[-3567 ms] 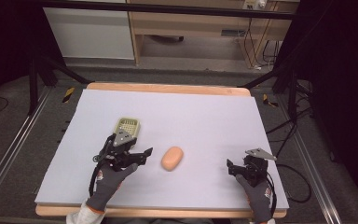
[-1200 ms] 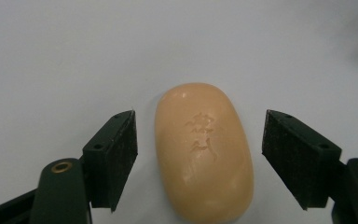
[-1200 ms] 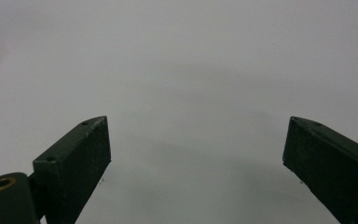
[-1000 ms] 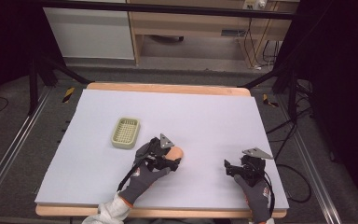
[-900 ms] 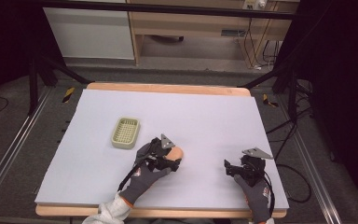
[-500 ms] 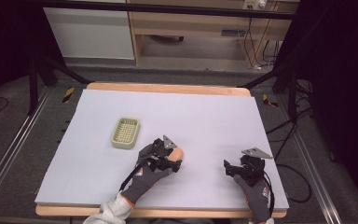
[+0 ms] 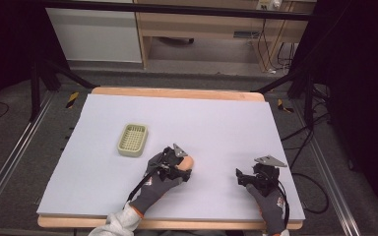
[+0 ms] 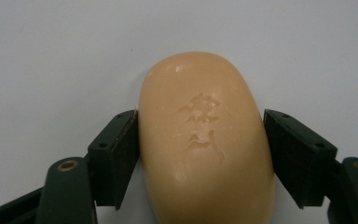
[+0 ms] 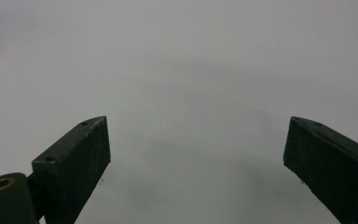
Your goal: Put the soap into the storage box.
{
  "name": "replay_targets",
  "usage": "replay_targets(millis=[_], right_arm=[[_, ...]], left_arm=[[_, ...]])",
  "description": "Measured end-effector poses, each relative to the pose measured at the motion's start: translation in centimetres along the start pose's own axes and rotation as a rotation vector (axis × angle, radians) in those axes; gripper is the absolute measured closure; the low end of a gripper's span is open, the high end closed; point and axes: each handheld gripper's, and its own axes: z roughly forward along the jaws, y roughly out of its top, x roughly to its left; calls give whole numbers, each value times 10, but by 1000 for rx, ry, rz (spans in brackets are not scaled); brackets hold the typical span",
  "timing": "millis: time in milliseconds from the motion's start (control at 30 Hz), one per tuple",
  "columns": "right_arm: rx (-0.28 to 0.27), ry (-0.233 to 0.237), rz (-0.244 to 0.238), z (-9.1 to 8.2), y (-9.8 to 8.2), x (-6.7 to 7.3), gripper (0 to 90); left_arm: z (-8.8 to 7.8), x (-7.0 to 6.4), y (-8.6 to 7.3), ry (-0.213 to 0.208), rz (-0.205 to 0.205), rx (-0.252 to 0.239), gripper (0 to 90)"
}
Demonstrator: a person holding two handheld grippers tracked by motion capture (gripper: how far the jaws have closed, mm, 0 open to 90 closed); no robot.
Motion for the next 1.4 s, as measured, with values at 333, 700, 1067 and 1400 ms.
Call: replay_targets(millis=[333,700,1067,1400], right_arm=[[2,1,3,0,0,0,75],[3,-2,-8,1,0,0,75],[5,-8,-12,1,0,-1,75],[2,-8,-4,0,0,0,75]], left_arm=[[1,-1,0,2,-9,7,293],[-1,-2,-1,2,9,2,303],[-18,0,0,-26,6,-30,307],[-34,7,2,-43,-4,-62,308]])
